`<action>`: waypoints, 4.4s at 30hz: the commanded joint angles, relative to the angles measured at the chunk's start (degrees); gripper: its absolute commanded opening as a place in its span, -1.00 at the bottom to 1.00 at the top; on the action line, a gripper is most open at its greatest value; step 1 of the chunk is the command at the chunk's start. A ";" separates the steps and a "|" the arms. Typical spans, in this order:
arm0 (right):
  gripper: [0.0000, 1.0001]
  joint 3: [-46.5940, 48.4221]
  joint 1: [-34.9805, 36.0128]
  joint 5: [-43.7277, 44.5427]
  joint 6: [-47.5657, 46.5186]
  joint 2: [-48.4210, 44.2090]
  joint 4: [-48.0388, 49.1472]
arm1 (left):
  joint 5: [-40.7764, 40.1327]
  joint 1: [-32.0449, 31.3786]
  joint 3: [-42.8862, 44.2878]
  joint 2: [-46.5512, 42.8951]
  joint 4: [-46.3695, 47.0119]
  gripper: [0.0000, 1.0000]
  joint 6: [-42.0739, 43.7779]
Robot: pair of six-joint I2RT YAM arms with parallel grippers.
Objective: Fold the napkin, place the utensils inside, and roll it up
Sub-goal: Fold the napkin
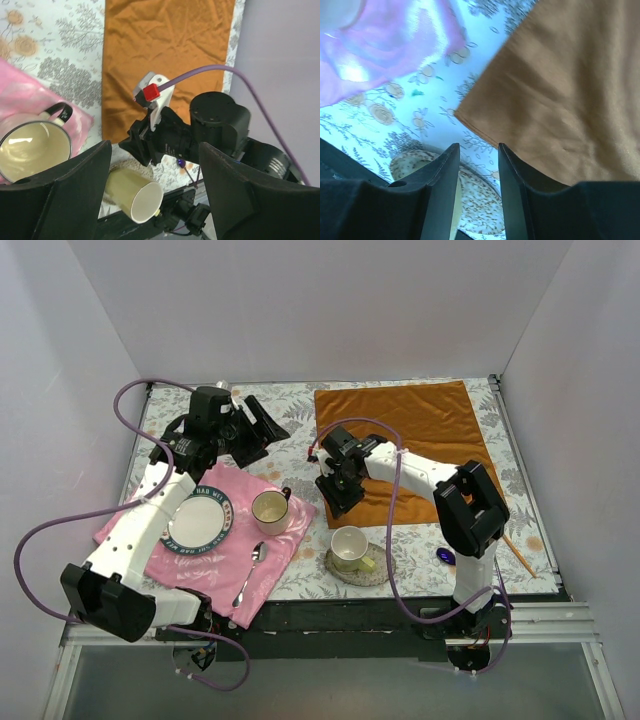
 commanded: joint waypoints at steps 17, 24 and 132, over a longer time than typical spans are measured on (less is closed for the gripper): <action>-0.10 4.84 9.13 12.15 1.89 5.12 -2.85 | 3.01 2.49 4.47 -2.92 -9.68 0.43 5.26; -0.10 2.20 9.92 11.53 2.24 5.73 -0.92 | 2.75 2.49 4.73 -3.44 -10.55 0.45 4.91; -0.97 47.88 -44.48 15.49 -7.60 25.15 17.72 | 16.11 3.37 31.53 32.41 -21.36 0.40 5.08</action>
